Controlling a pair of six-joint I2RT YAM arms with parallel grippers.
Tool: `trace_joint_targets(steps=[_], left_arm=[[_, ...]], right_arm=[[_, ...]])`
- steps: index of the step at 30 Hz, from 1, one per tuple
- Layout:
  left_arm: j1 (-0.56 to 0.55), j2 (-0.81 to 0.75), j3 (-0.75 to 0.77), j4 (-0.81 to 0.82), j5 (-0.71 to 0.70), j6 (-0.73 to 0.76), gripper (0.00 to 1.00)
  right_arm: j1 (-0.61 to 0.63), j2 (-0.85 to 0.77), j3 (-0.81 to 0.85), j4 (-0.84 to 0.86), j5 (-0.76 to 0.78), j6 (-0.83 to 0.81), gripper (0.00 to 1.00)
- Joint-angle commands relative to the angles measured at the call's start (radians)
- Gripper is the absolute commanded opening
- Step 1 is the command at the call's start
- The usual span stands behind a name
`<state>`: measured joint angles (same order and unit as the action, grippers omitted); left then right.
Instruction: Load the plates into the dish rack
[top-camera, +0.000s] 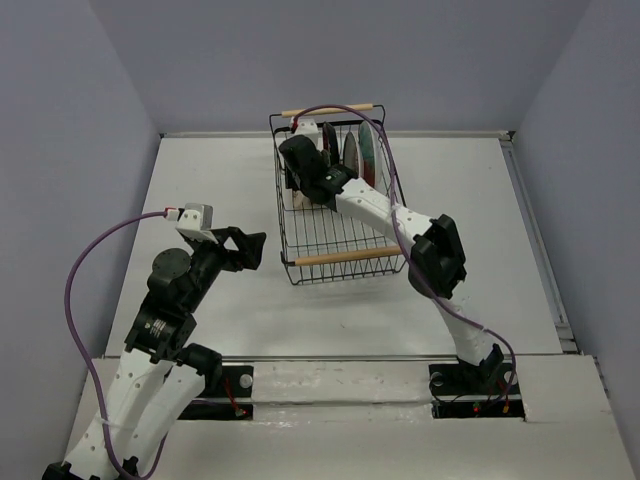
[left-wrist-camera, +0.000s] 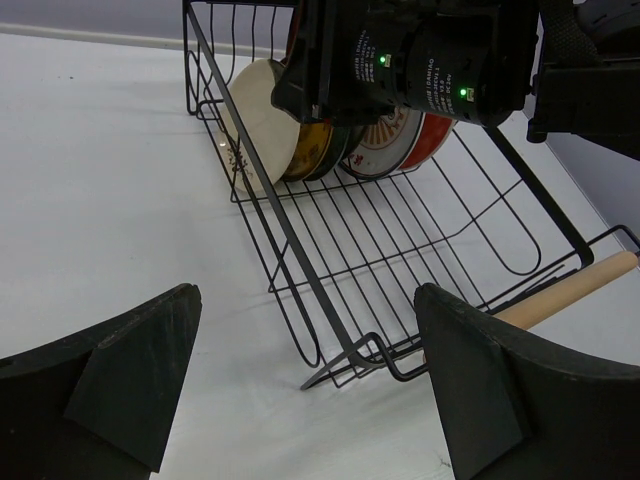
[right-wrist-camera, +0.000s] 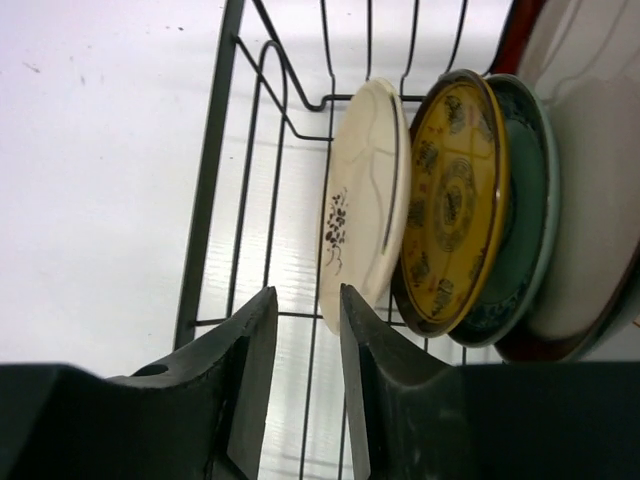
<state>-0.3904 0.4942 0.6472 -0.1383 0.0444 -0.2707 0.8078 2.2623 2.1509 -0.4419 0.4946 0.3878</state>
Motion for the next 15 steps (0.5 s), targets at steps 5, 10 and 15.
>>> trace_joint_targets(steps=[5, 10, 15], left_arm=[[0.007, -0.014, 0.006, 0.048, -0.006, 0.016, 0.99], [0.008, -0.011, 0.008, 0.046, -0.015, 0.014, 0.99], [0.01, -0.013, 0.009, 0.04, -0.034, 0.018, 0.99]], right_arm=[[0.011, 0.016, 0.07, 0.031, -0.064, -0.003, 0.39], [0.011, -0.055, 0.024, 0.034, -0.076, -0.001, 0.45], [0.011, -0.282, -0.168, 0.1, -0.139, -0.001, 0.69]])
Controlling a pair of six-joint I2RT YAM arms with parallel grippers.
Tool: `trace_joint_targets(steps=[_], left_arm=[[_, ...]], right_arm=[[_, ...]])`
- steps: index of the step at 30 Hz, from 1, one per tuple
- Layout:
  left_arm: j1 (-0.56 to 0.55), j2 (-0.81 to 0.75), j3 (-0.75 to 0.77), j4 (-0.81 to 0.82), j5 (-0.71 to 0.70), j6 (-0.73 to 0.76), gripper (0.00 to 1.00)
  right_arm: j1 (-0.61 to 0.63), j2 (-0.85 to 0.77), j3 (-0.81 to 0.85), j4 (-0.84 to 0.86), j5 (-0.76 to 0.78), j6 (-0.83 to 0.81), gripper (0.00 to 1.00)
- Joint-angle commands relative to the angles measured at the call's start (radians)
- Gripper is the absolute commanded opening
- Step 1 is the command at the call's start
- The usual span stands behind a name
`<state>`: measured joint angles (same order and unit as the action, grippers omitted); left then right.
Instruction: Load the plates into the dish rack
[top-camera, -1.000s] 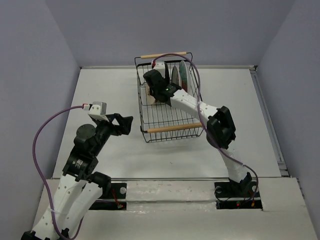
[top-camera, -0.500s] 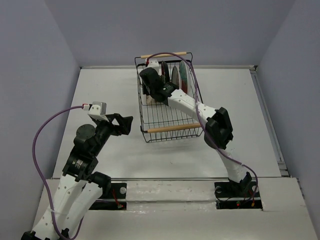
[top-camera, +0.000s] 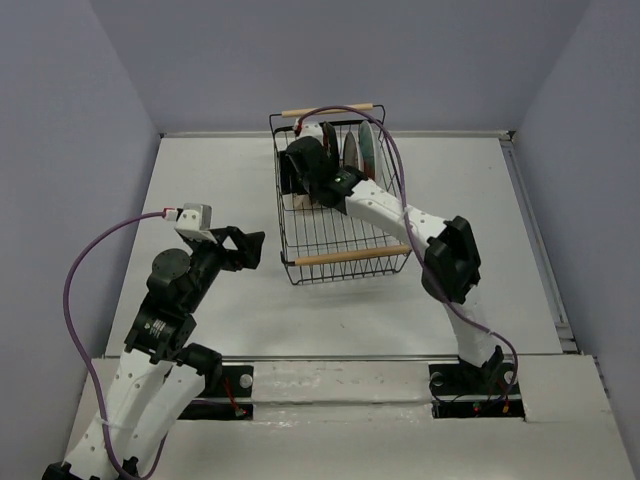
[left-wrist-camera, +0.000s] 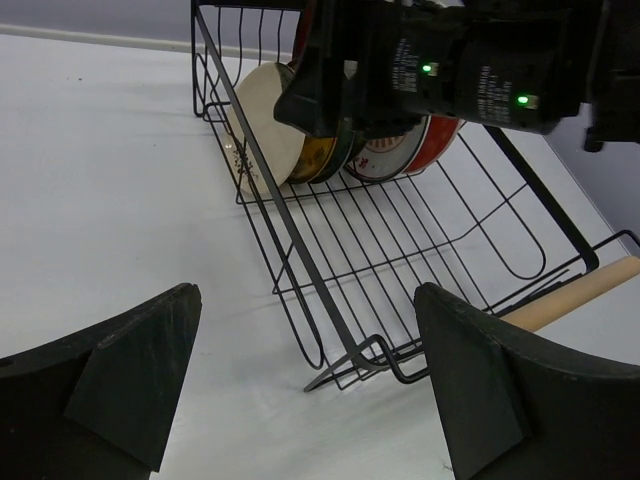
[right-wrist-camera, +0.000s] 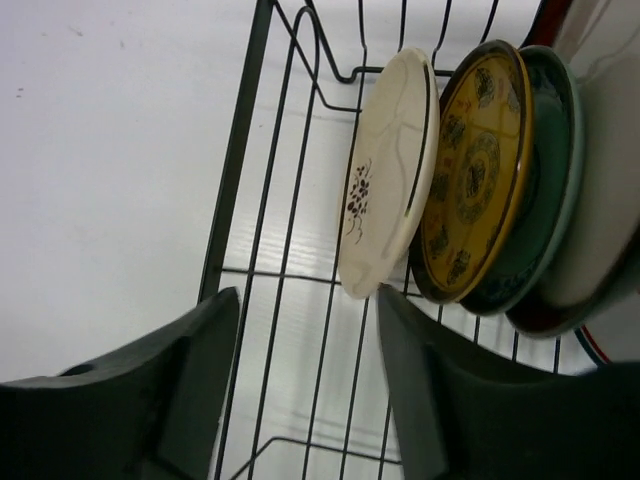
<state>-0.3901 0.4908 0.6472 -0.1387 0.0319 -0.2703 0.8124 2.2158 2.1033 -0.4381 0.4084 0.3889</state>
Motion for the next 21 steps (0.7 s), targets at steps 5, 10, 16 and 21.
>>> trace_joint_targets(steps=[5, 10, 16, 21], left_arm=[[0.013, -0.038, 0.006, 0.054, -0.021, 0.02, 0.99], [0.013, -0.073, -0.001, 0.067, -0.021, 0.02, 0.99], [0.013, -0.084, -0.009, 0.082, -0.021, 0.019, 0.99], [0.013, -0.093, -0.02, 0.103, -0.01, 0.014, 0.99]], right_arm=[[0.007, -0.557, -0.454, 0.228, -0.089, -0.012, 0.96], [0.007, -1.006, -0.838, 0.32, 0.009, -0.008, 1.0], [0.007, -1.442, -1.123, 0.309, 0.101, -0.004, 1.0], [0.007, -1.7, -1.324, 0.315, 0.2, 0.05, 1.0]])
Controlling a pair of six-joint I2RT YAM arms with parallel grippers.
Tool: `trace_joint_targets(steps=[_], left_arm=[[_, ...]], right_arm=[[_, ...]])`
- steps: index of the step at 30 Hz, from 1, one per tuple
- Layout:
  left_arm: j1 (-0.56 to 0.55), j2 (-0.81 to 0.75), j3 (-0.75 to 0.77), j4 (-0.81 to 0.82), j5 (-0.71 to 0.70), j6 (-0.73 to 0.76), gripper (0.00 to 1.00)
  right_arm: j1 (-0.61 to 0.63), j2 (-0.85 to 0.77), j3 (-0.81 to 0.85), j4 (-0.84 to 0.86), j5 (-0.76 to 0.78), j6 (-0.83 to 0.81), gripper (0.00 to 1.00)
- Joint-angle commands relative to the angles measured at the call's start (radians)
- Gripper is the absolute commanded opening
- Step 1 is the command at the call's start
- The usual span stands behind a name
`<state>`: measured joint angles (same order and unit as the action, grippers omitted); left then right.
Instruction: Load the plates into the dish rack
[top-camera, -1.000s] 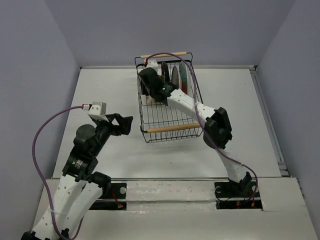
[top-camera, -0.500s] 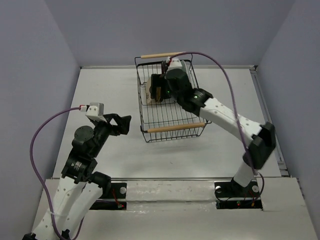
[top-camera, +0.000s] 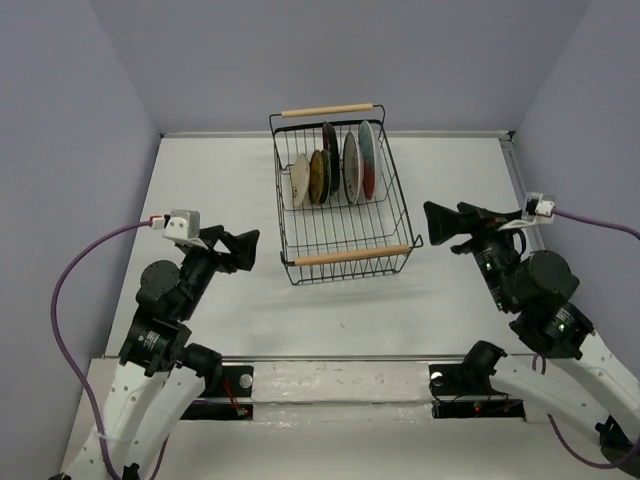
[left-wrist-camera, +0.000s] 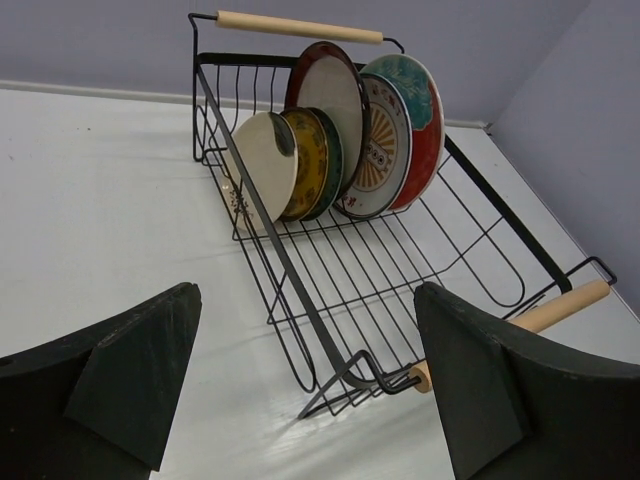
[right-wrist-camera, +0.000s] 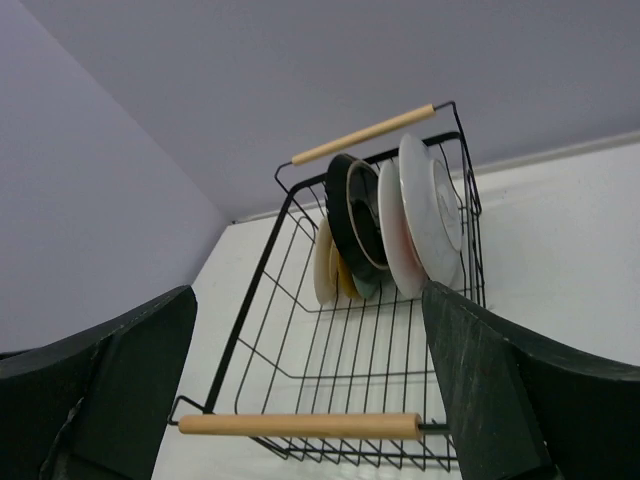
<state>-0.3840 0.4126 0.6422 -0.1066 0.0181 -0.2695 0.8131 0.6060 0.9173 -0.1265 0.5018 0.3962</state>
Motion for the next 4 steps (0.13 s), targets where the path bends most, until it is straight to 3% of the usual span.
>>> trace_joint_targets(steps=[1, 4], left_arm=[[0.008, -0.011, -0.013, 0.068, 0.009, 0.012, 0.99], [0.007, -0.002, -0.013, 0.071, 0.016, 0.004, 0.99]], right_arm=[[0.006, -0.103, -0.199, 0.028, 0.115, 0.052, 1.0], [0.006, -0.095, -0.233, 0.05, 0.13, 0.076, 1.0]])
